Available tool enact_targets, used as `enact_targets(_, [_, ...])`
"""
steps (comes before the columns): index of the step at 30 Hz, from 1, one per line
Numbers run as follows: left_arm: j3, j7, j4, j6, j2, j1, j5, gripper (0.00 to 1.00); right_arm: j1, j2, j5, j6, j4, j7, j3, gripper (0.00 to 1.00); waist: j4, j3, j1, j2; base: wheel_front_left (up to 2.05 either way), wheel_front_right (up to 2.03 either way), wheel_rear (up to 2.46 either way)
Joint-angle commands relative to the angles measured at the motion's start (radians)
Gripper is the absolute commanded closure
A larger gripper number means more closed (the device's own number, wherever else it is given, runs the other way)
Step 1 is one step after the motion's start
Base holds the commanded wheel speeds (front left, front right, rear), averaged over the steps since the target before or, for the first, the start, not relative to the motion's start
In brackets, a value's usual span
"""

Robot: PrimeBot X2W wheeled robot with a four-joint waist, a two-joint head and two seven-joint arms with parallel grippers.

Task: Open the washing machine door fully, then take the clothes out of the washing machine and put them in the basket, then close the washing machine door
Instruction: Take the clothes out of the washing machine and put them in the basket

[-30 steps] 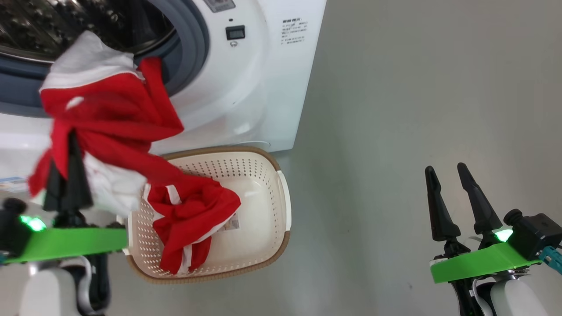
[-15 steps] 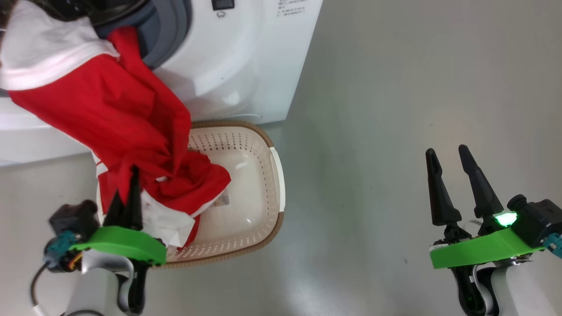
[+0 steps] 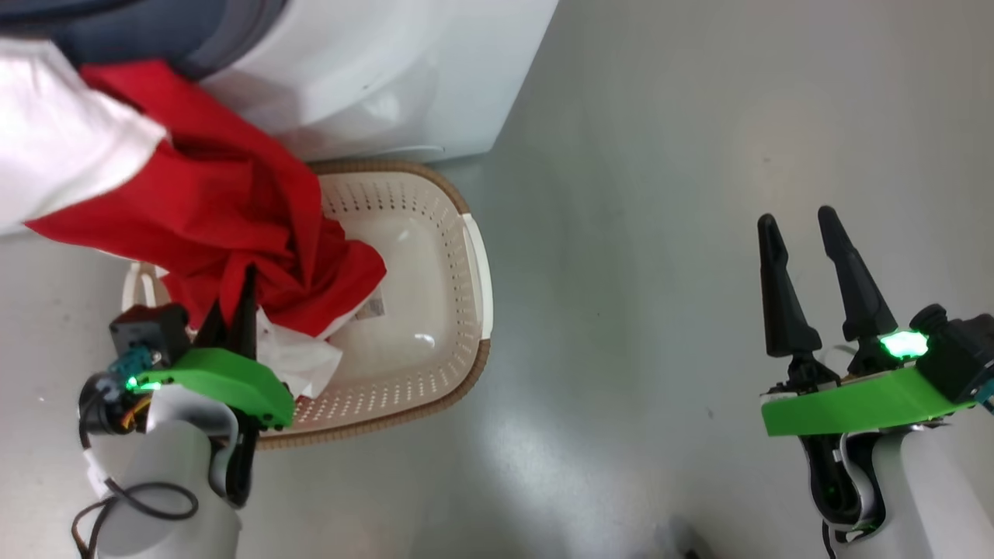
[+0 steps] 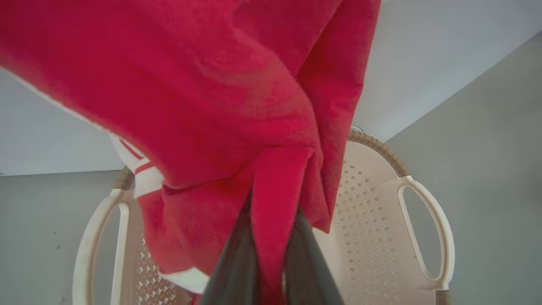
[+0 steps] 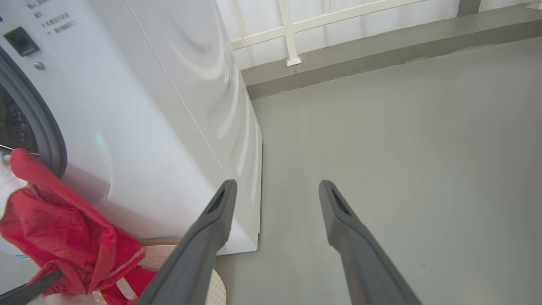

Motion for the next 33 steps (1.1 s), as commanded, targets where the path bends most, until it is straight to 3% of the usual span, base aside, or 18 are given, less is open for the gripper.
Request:
enact_targets(1, [0.018, -0.005, 0.014, -0.006, 0.036, -0.013, 0.007, 0.98, -0.009, -0.008, 0.012, 0.007, -0.028, -0.006, 0.026, 0.00, -0.009, 0.038, -0.0001, -0.0001, 0.00, 0.00, 0.00])
enact_targets(18, [-0.034, -0.005, 0.168, -0.006, 0.062, -0.110, -0.020, 0.97, -0.038, -0.008, 0.022, 0.007, -0.043, -0.006, 0.039, 0.00, -0.030, 0.117, -0.0001, -0.0001, 0.00, 0.00, 0.00])
enact_targets(19, [-0.038, -0.005, 0.174, -0.006, 0.063, -0.113, -0.024, 0.93, -0.038, -0.008, 0.021, 0.007, -0.043, -0.006, 0.039, 0.00, -0.030, 0.120, -0.0001, -0.0001, 0.00, 0.00, 0.00])
enact_targets(23, [-0.049, -0.005, 0.188, -0.006, 0.068, -0.123, -0.036, 0.54, -0.040, -0.008, 0.020, 0.007, -0.043, -0.006, 0.037, 0.00, -0.029, 0.124, -0.0001, -0.0001, 0.00, 0.00, 0.00])
enact_targets(25, [-0.054, -0.005, 0.193, -0.006, 0.068, -0.125, -0.041, 0.07, -0.039, -0.008, 0.019, 0.007, -0.041, -0.006, 0.037, 0.00, -0.028, 0.121, -0.0001, -0.0001, 0.00, 0.00, 0.00])
enact_targets(26, [-0.055, -0.005, 0.194, -0.006, 0.069, -0.125, -0.044, 0.00, -0.039, -0.008, 0.018, 0.007, -0.039, -0.006, 0.037, 0.00, -0.027, 0.118, -0.0001, -0.0001, 0.00, 0.00, 0.00])
enact_targets(33, [-0.057, -0.005, 0.167, -0.006, 0.069, -0.104, -0.065, 0.00, -0.035, -0.008, 0.014, 0.007, -0.029, -0.006, 0.040, 0.00, -0.015, 0.072, -0.0001, -0.0001, 0.00, 0.00, 0.00])
